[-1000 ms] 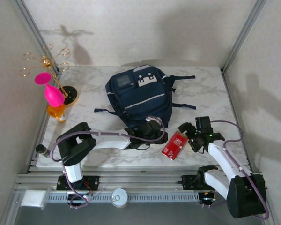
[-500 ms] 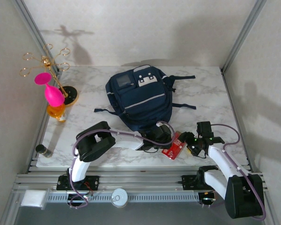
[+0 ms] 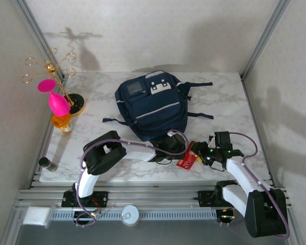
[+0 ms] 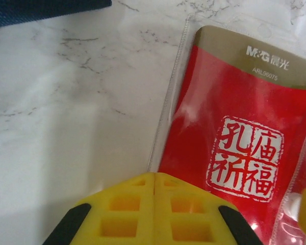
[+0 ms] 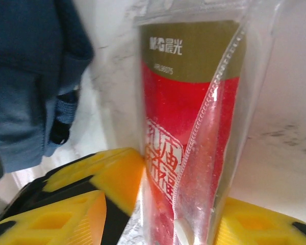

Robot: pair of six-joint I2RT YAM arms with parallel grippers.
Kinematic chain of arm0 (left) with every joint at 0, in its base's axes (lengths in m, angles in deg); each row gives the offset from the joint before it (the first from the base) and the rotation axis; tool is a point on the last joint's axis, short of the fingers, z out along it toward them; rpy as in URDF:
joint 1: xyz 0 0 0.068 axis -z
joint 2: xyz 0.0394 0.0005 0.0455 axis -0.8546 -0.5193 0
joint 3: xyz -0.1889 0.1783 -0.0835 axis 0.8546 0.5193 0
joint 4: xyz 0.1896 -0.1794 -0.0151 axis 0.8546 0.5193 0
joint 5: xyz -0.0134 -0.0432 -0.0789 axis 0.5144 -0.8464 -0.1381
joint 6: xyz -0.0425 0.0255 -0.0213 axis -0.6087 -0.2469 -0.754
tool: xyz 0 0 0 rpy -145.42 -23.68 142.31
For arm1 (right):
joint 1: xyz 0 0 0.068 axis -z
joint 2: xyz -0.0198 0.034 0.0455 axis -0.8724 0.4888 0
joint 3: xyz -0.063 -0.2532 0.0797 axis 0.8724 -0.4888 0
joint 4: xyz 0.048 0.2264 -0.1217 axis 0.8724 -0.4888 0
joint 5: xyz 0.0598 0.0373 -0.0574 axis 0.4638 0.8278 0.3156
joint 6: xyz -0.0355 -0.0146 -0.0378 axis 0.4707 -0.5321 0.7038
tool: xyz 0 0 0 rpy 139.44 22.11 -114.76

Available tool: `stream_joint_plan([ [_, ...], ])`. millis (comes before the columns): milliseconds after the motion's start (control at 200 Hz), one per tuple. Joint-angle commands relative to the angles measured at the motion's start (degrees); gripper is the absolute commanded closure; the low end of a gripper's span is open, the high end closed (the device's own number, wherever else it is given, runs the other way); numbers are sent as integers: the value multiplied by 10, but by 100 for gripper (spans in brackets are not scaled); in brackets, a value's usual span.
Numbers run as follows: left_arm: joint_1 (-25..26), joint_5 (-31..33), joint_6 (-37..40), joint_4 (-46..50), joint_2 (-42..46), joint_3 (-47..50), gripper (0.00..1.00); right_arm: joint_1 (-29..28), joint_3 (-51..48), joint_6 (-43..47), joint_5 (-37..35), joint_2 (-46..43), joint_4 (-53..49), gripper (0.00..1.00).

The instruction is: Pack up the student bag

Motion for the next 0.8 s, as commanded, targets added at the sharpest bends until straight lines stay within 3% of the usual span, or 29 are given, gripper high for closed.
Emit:
stream_joint_plan([
  [0, -5, 20, -4, 48, -23, 2, 100, -1, 4, 14, 29, -14, 6, 50],
  [130, -5, 20, -6, 46, -23, 4, 100, 0, 3, 19, 22, -22, -2, 55],
  [365, -5, 21, -4, 44, -10, 2, 100, 5, 7, 37, 8, -12, -13, 80],
  [551, -5, 4, 9, 35, 23, 2, 100, 12, 17, 44, 19, -25, -19, 92],
  [701, -5, -7, 64, 47, 104, 8, 83, 20, 57, 61, -2, -47, -64, 95],
  [796, -9, 30, 129, 99, 175, 11, 73, 21, 88, 72, -12, -67, -93, 96],
])
